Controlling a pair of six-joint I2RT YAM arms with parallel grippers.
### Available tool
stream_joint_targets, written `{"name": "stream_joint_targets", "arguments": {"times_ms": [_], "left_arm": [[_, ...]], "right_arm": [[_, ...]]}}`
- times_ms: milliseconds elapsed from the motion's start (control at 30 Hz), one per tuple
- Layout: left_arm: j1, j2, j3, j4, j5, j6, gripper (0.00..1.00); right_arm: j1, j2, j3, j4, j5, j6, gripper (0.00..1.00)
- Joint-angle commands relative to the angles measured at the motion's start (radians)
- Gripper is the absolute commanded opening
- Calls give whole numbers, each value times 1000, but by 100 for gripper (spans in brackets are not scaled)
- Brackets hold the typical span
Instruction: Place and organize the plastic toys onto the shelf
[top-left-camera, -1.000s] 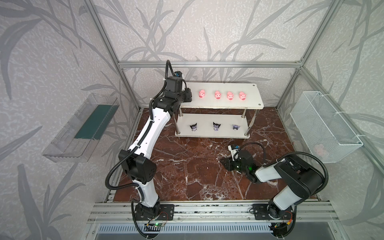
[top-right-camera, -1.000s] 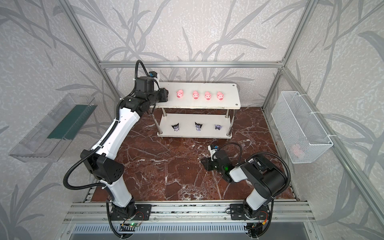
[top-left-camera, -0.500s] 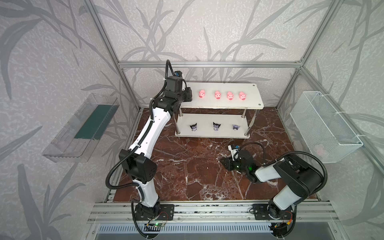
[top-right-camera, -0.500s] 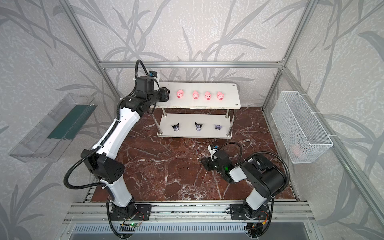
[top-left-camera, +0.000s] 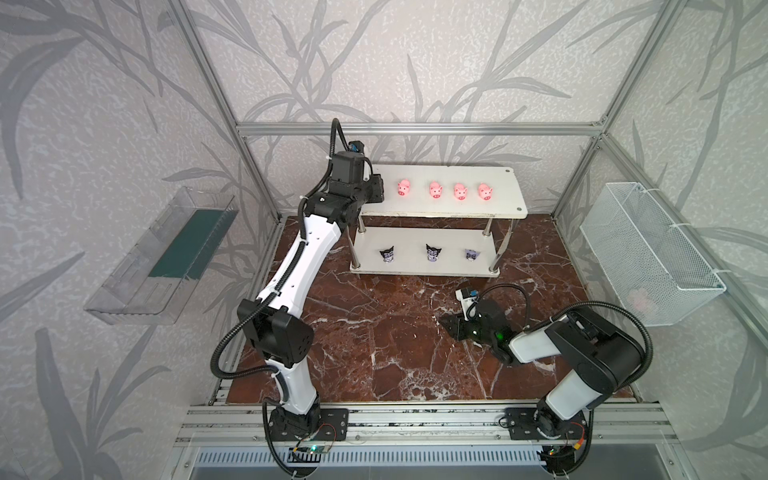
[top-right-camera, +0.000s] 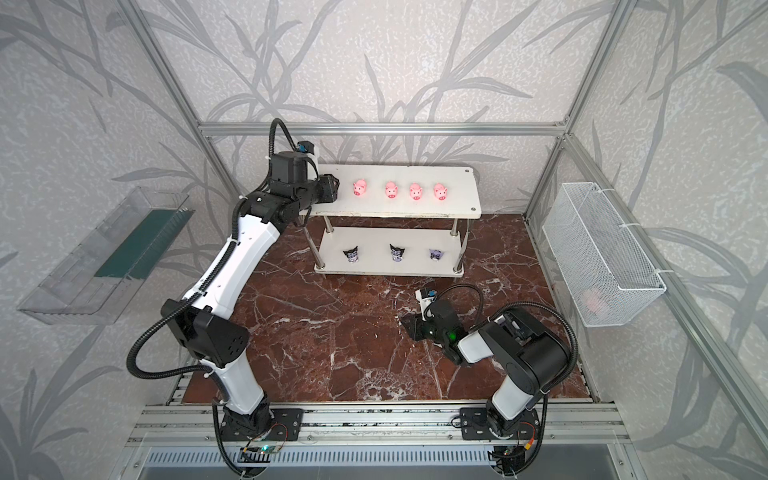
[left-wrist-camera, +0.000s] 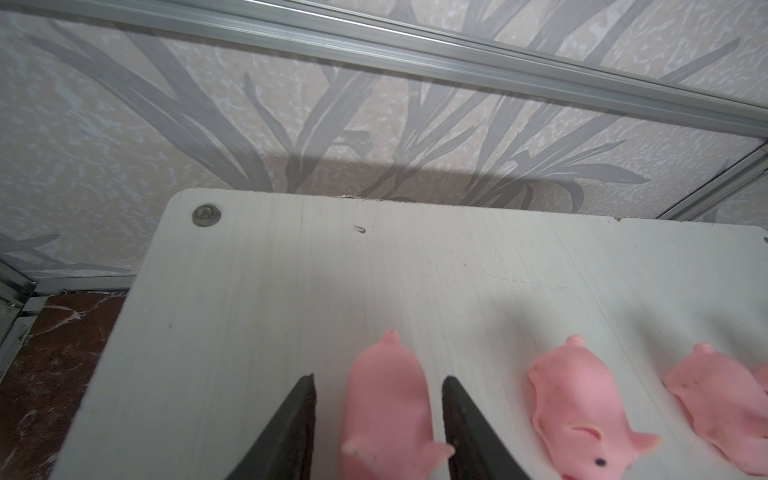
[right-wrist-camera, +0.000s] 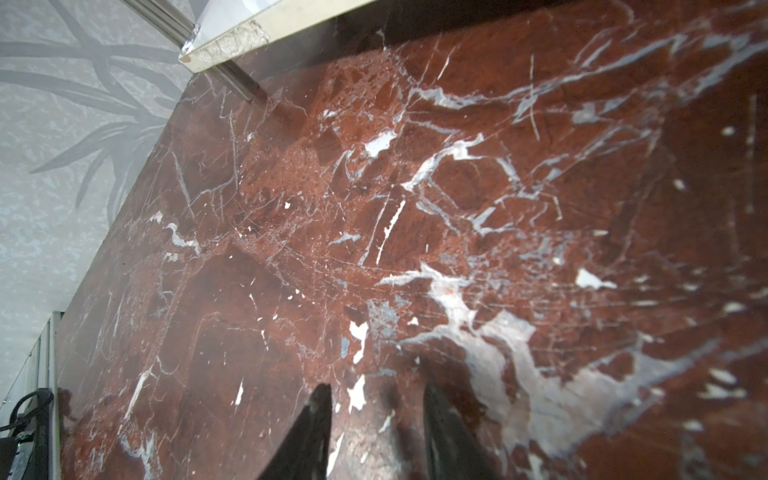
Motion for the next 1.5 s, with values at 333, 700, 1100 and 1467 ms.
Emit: {"name": "stream_joint_targets", "arguments": {"times_ms": [333, 700, 1100, 1467], "left_arm": [[10, -187, 50, 16, -19, 64, 55], [11, -715, -662, 312, -188, 142, 66], [50, -971, -1451, 813, -485, 242, 69], [259, -718, -1719, 1174, -380, 145, 70]], "right_arm": [[-3, 5, -7, -66, 16, -3, 38], [-1, -263, -7, -274, 61, -127, 39], [-5, -775, 22, -592, 280, -328, 39], [-10, -862, -18, -617, 414, -329, 39]]}}
